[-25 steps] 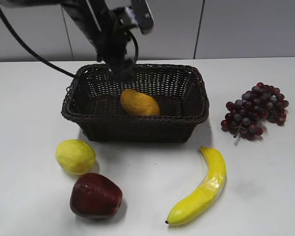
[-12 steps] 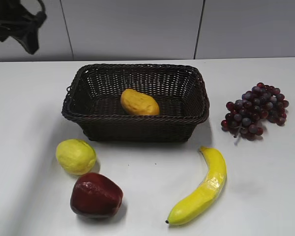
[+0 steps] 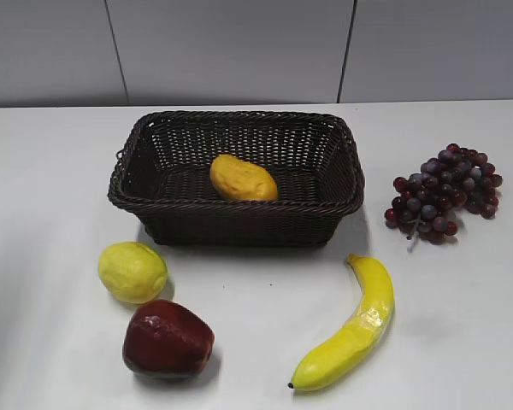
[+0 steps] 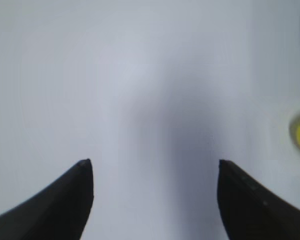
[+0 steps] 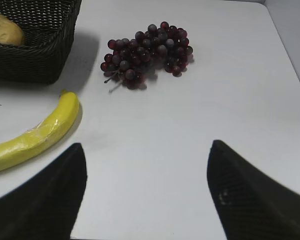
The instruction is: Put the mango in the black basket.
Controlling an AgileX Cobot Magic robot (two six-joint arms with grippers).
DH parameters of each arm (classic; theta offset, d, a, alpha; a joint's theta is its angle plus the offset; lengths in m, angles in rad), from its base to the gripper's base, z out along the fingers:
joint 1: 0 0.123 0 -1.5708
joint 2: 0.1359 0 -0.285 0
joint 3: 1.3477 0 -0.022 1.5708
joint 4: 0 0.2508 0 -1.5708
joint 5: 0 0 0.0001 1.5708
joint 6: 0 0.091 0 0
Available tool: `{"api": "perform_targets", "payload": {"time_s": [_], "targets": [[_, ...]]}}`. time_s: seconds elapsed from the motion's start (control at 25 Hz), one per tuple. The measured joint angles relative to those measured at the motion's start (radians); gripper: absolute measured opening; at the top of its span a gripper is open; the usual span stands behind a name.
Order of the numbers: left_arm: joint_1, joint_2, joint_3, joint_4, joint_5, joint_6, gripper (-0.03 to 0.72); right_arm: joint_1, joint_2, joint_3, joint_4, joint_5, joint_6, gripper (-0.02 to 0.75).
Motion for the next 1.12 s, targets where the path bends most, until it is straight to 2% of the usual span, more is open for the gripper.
{"api": "perform_targets", "payload": {"time_s": [0.28,0.56,0.88,1.12], "targets": [[0.0,-0.335,0.291,0.004,-0.027,0.0,0.585,0.0,0.0,0.0,0.0,0.0,0.0,0.574],[0.0,-0.666,0.502,0.005,-0.104,0.0,0.585,0.0,0.0,0.0,0.0,0.0,0.0,0.574],[0.0,-0.915,0.675,0.004,-0.108,-0.009,0.585,0.0,0.0,0.0,0.0,0.0,0.0,0.574],[0.0,-1.007,0.725,-0.003,-0.15,-0.026,0.582,0.0,0.0,0.0,0.001,0.0,0.0,0.574]]}}
